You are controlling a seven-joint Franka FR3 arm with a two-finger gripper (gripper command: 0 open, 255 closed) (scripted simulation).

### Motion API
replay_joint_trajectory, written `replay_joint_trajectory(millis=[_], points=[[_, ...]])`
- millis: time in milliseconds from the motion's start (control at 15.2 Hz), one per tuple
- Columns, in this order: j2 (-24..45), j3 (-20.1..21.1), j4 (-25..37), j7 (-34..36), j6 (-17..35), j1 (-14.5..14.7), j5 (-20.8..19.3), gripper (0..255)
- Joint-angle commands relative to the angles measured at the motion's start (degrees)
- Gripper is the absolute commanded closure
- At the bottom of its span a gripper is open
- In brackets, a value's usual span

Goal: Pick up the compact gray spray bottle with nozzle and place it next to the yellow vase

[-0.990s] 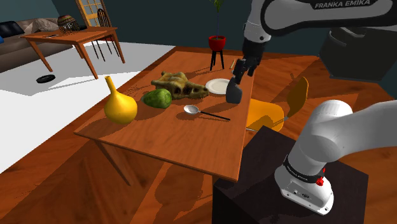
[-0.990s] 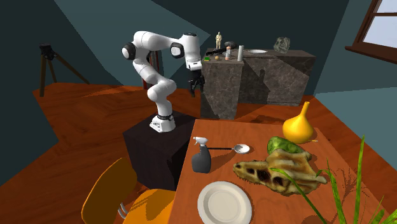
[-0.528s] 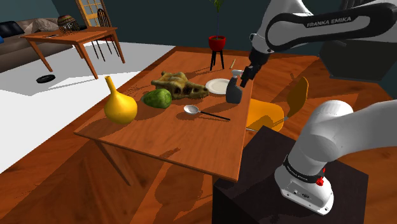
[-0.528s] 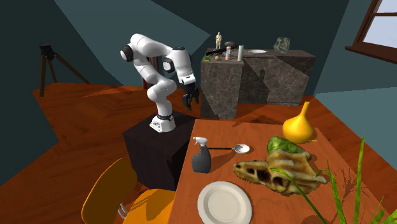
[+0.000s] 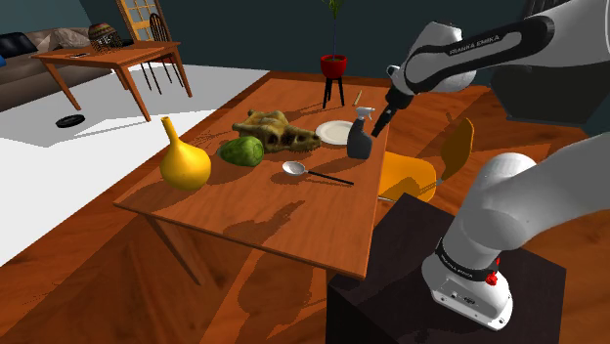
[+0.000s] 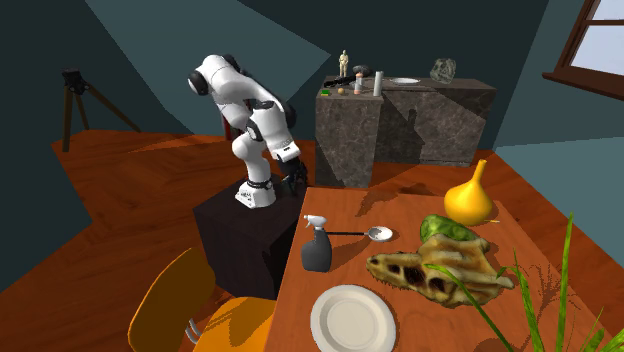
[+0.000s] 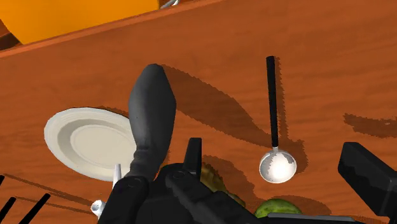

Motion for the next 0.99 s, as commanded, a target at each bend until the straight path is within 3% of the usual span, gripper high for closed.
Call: replay_joint_trajectory(millis=[0, 198, 330, 462, 594, 660, 726, 924], points=[[3.3, -5.3, 1.0, -5.9, 4.0, 2.8, 1.3, 0], [9.0, -15.1, 4.0, -15.7, 9.3, 10.2, 5.8, 0], [12.6, -23.3, 6.6, -23.1, 11.9, 17.5, 10.3, 0], [15.6, -33.4, 9.7, -31.0, 13.8, 27.1, 15.8, 0], [17.5, -46.0, 13.4, -38.5, 14.9, 39.5, 21.0, 0], [17.4, -53.0, 15.4, -41.4, 15.2, 46.4, 22.5, 0], [16.6, -57.7, 16.8, -42.5, 15.5, 51.0, 22.4, 0], [15.4, -62.9, 16.9, -41.7, 17.9, 56.9, 21.2, 0]])
